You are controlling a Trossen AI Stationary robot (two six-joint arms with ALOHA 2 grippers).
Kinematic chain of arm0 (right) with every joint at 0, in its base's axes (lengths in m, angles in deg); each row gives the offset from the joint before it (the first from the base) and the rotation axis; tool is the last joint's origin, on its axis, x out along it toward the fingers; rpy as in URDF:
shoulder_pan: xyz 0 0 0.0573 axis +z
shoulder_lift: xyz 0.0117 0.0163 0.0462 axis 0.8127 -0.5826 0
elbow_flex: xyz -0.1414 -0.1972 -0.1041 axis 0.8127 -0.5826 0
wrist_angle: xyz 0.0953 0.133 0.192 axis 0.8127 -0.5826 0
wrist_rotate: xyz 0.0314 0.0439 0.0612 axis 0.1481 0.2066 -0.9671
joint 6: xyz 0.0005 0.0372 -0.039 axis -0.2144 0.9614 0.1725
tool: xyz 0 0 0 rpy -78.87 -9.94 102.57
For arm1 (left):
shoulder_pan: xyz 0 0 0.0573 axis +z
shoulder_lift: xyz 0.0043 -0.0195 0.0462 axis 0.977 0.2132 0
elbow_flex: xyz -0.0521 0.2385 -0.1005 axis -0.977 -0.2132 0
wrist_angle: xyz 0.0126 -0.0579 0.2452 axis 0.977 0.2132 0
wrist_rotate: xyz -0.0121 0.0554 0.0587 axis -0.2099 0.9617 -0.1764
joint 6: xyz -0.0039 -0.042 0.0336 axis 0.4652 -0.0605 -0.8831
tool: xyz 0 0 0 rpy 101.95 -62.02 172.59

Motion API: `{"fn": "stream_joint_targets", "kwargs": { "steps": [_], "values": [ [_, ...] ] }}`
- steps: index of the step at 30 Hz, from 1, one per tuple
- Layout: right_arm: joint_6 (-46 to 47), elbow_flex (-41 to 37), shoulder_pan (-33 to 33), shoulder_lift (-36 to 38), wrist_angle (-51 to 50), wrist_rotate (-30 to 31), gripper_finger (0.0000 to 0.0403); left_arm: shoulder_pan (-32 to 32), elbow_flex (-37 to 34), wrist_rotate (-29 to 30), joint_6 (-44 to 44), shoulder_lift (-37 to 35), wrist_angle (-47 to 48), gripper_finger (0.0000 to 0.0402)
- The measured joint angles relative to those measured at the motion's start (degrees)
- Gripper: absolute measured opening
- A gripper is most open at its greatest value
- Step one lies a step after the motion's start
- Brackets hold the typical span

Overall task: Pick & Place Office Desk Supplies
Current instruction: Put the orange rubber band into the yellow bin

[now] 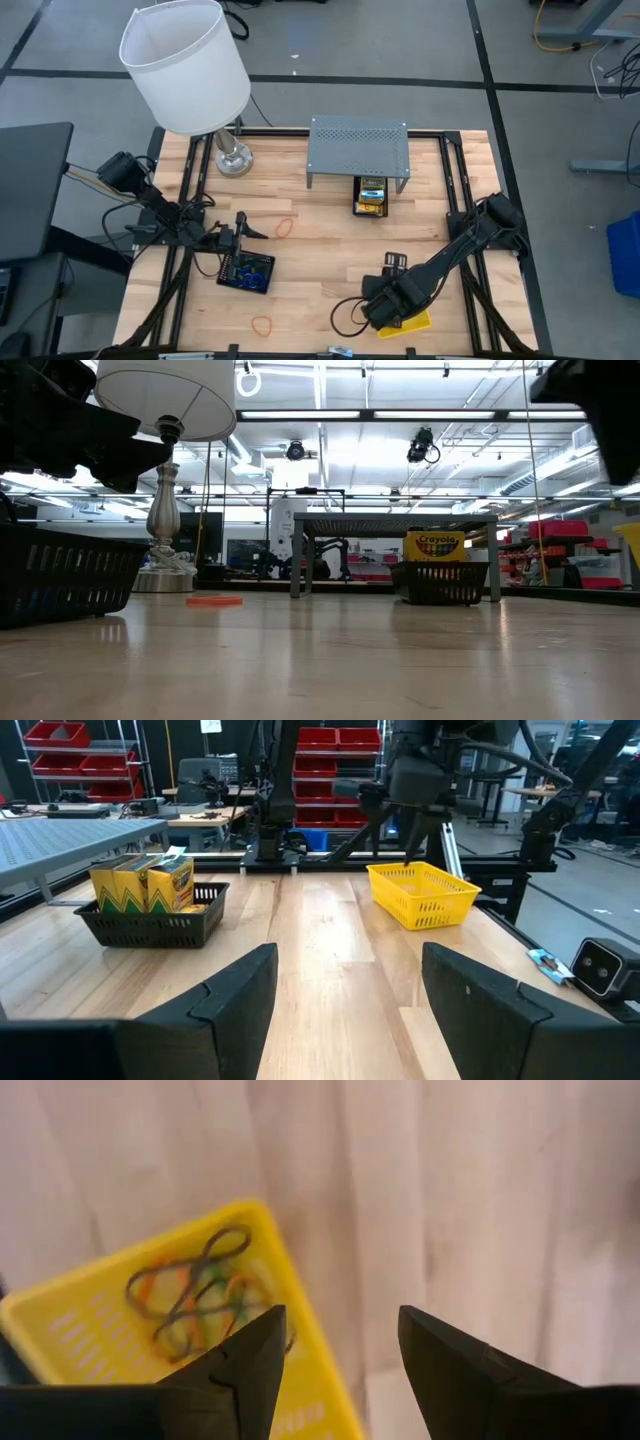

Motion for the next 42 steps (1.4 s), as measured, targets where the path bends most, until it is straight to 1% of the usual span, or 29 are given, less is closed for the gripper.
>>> {"fn": "stream_joint_targets", "kwargs": {
  "steps": [3, 5, 7, 9, 12, 16, 19, 21, 23, 25, 26, 29, 31, 32, 34, 38, 42],
  "values": [
    [-2.17, 0.0, -0.02, 0.02, 2.05, 4.93, 0.0201, 0.01, 0.0, 0.0, 0.0, 0.0, 0.0, 0.0252],
    [-5.14, 0.0, -0.37, 0.04, 5.68, 9.05, 0.0201, 0.01, 0.0, 0.0, 0.08, 0.0, -0.02, 0.0252],
    [-9.5, -0.13, -1.12, 0.06, 11.27, 13.01, 0.0201, 0.0, 0.0, -0.02, 0.48, 0.01, -0.01, 0.0252],
    [-15.16, -1.19, -2.77, 0.15, 19.33, 15.5, 0.0201, -0.01, 0.0, -0.02, 0.98, 0.01, -0.02, 0.0252],
    [-23.79, -4.43, -5.98, 0.15, 33.05, 15.83, 0.0201, 0.0, 0.0, -0.04, 1.41, 0.0, 0.0, 0.0252],
    [-34.92, -11.19, -11.3, 0.15, 50.48, 14.7, 0.0201, -0.01, 0.0, -0.04, 1.79, 0.02, 0.31, 0.0252],
    [-40.8, -15.33, -16.55, 0.13, 58.74, 12.51, 0.0201, -0.01, 0.0, -0.04, 1.9, 0.0, 0.42, 0.0252],
    [-43.82, -17.27, -20.17, 0.13, 62.59, 9.94, 0.0201, -0.01, 0.0, 0.22, 2.2, 0.02, 0.64, 0.0252],
    [-45.55, -18.45, -23.25, 0.13, 64.95, 7.45, 0.0201, 0.01, 0.24, 3.46, 3.76, 0.0, 1.46, 0.0252],
    [-46.61, -18.71, -25.32, 0.13, 66.26, 4.85, 0.0201, 0.81, 1.82, 7.54, 6.4, -0.02, 7.32, 0.0251],
    [-47.13, -18.69, -26.01, 0.13, 66.47, 3.64, 0.0201, 1.65, 2.98, 8.28, 8.16, -0.02, 11.95, 0.0249],
    [-48.96, -18.48, -26.55, 0.13, 66.28, 3.21, 0.0201, 5.81, 9.3, 6.4, 13.84, 0.02, 31.98, 0.0238],
    [-49.7, -18.47, -26.33, 0.13, 65.81, 3.61, 0.0201, 8.72, 14.18, 4.35, 15.92, 0.04, 45.71, 0.0229],
    [-49.83, -18.47, -26.13, 0.13, 64.97, 3.72, 0.0201, 10.02, 16.11, 3.41, 16.38, 0.04, 50.5, 0.0225],
    [-49.41, -18.47, -25.63, 0.13, 62.88, 3.8, 0.0201, 12.41, 19.02, 1.58, 17.69, 0.04, 55.79, 0.0219],
    [-48.22, -18.45, -23.76, 0.13, 57.05, 5.66, 0.0201, 16.33, 21.47, -0.33, 19.57, 0.02, 60.01, 0.0215],
    [-46.3, -18.43, -21.15, 0.13, 52.77, 6.8, 0.0201, 23.4, 23.81, -8.99, 22.95, 0.04, 68.51, 0.0215]
  ]
}}
